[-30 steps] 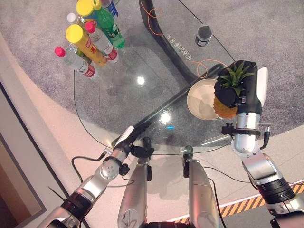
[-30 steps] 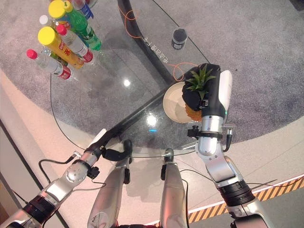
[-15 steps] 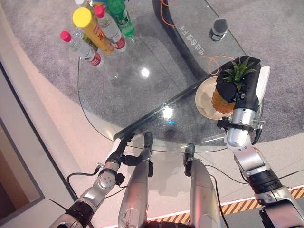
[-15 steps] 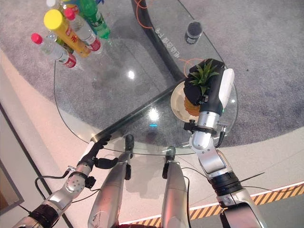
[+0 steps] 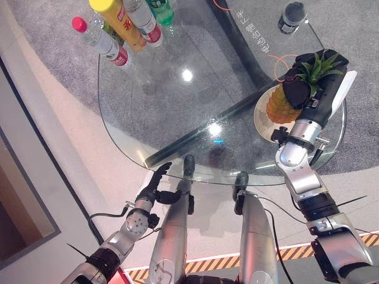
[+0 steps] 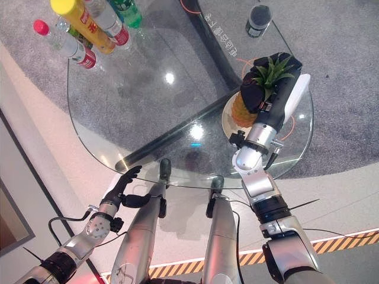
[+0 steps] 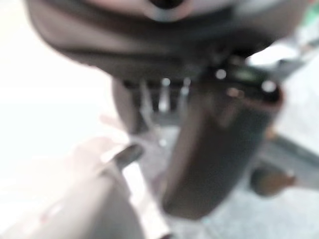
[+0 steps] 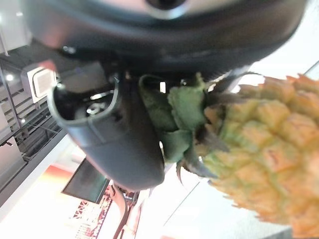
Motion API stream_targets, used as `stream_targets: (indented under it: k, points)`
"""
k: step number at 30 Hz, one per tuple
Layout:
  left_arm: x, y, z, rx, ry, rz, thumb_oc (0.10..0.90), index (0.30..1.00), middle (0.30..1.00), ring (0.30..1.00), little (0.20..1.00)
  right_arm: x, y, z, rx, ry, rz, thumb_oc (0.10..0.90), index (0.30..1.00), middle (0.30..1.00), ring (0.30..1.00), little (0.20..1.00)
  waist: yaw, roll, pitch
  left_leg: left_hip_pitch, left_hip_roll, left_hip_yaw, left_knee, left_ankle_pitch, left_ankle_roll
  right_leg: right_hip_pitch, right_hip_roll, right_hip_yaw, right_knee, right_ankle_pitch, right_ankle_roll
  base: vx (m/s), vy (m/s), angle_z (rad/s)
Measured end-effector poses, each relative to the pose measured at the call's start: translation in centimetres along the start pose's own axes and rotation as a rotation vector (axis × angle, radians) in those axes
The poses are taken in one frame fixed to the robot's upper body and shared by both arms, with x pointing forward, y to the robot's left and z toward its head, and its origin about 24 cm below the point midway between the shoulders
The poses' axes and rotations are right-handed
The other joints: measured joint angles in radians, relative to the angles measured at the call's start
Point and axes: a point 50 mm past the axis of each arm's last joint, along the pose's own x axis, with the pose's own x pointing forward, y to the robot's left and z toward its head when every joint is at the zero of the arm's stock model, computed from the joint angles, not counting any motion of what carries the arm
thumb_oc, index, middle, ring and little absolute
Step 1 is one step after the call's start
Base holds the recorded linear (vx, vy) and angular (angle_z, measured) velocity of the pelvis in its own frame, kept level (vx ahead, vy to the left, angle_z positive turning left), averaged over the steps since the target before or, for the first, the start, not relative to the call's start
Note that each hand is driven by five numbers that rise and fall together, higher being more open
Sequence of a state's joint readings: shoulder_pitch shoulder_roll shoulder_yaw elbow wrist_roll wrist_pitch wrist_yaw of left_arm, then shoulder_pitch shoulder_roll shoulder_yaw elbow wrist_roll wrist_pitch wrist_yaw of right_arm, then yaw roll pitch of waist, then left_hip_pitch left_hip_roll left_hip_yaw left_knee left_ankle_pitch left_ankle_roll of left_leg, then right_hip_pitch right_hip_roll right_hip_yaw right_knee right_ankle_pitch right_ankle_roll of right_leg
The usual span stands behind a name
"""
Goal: Pick up the fruit to the plate
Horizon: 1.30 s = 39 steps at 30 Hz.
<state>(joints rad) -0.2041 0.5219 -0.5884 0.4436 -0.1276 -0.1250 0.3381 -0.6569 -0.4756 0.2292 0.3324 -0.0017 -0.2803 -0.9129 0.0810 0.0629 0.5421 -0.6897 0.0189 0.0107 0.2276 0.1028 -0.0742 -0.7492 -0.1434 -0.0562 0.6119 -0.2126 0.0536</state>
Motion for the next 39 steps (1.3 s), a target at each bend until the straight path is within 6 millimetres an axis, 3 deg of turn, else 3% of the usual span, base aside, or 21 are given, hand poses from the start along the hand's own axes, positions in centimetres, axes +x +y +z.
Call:
stream_targets:
  k: [9, 22, 32, 39]
  points:
    - [0.1, 0.0, 0.8, -0.029, -0.034, 0.003, 0.8, 0.9, 0.9, 0.9, 0.9, 0.1, -0.3, -0.4, 0.009, -0.008, -0.028, 0.1, 0.3, 0.3, 0.3, 0.2, 0.007, 0.022, 0.002, -0.035, -0.006, -0.005, 0.001, 0.01, -0.003, -0.043, -0.006, -0.002, 0.022, -0.004, -0.002, -0.01, -0.003, 0.02]
    - [0.0, 0.2, 2.2, -0.067, -0.087, 0.045, 0.8, 0.9, 0.9, 0.9, 0.9, 0.9, 0.1, -0.4, -0.021, -0.049, -0.032, 0.1, 0.3, 0.3, 0.3, 0.2, 0.027, 0.03, 0.001, -0.106, -0.006, -0.011, 0.016, 0.017, -0.007, -0.118, -0.008, -0.007, 0.051, -0.007, -0.008, 0.0, -0.003, 0.0]
    - [0.6, 1.3, 3.0, -0.049, -0.116, 0.078, 0.8, 0.9, 0.9, 0.9, 0.9, 1.5, 0.7, 0.0, -0.19, -0.227, 0.072, 0.1, 0.3, 0.3, 0.3, 0.2, 0.026, 0.032, 0.001, -0.141, -0.009, -0.023, 0.032, 0.021, -0.009, -0.151, -0.012, -0.017, 0.077, -0.011, -0.015, -0.02, -0.024, 0.03]
    - [0.6, 1.8, 3.4, -0.046, -0.139, 0.091, 0.8, 0.9, 0.9, 0.9, 0.9, 2.2, 0.8, 0.7, -0.179, -0.266, 0.042, 0.1, 0.3, 0.3, 0.3, 0.2, 0.025, 0.032, 0.001, -0.167, -0.01, -0.024, 0.035, 0.021, -0.009, -0.177, -0.013, -0.017, 0.08, -0.009, -0.018, -0.02, -0.003, 0.0]
